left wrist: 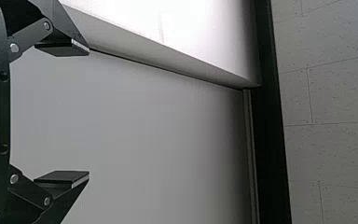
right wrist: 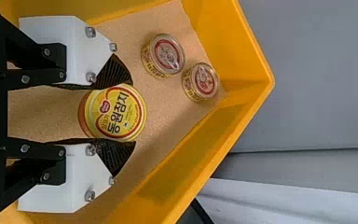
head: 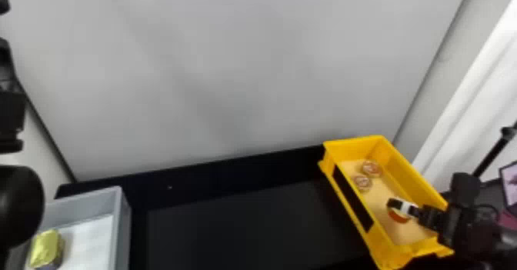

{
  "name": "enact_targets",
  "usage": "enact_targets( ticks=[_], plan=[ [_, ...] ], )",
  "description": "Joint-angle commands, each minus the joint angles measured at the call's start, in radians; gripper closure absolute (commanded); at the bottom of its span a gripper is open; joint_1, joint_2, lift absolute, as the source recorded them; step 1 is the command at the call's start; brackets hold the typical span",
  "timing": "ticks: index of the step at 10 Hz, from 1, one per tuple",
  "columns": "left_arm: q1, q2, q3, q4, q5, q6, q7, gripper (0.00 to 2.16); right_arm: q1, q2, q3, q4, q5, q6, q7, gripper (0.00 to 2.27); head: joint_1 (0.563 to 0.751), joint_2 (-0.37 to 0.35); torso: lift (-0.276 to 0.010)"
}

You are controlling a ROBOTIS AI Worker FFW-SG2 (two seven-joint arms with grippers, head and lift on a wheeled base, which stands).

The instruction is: Pick up the round yellow can and place it in the yellow rectangular box

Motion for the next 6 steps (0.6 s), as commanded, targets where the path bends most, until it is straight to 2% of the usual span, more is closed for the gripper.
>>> enact_targets(
  ticks=[1,4,5,6],
  plan=[
    [-0.002,0.001,-0.003,0.002,0.000,-0.002,0.000,0.31,-0.011,-0.003,0.011,0.013,0.000,0.001,-0.001,0.77,0.632,-0.078,0.000],
    [-0.003,-0.001,-0.005,0.005,0.000,-0.006,0.000,0.31,-0.026,-0.003,0.026,0.031,0.000,-0.003,0.003,0.75,0.632,-0.078,0.000],
    [-0.003,-0.001,-0.005,0.005,0.000,-0.006,0.000,0.31,-0.028,-0.003,0.026,0.030,0.000,-0.003,0.000,0.53,0.632,-0.078,0.000],
    [-0.003,-0.001,-0.005,0.005,0.000,-0.006,0.000,0.31,-0.029,-0.002,0.025,0.026,0.000,-0.003,-0.003,0.21,0.632,-0.078,0.000]
  ],
)
